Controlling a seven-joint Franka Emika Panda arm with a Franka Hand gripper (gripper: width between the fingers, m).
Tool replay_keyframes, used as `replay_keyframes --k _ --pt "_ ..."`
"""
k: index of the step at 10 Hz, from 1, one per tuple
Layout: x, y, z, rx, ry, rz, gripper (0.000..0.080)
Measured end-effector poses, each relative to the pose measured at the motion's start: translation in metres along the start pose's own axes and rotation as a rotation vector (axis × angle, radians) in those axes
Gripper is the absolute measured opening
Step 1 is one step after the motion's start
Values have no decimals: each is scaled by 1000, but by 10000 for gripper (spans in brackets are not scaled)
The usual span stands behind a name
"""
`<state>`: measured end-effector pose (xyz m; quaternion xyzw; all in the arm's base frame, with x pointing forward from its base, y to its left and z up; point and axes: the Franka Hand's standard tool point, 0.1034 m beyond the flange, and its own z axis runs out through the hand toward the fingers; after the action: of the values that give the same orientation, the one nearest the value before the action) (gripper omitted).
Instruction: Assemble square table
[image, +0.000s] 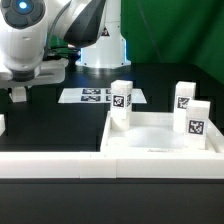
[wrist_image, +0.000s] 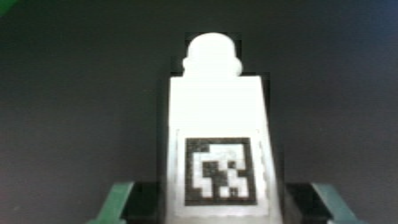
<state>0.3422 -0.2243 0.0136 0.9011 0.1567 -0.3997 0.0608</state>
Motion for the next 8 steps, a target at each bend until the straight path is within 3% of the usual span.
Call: replay_keyframes --k 8 --pt "0 0 0 0 0 0 288"
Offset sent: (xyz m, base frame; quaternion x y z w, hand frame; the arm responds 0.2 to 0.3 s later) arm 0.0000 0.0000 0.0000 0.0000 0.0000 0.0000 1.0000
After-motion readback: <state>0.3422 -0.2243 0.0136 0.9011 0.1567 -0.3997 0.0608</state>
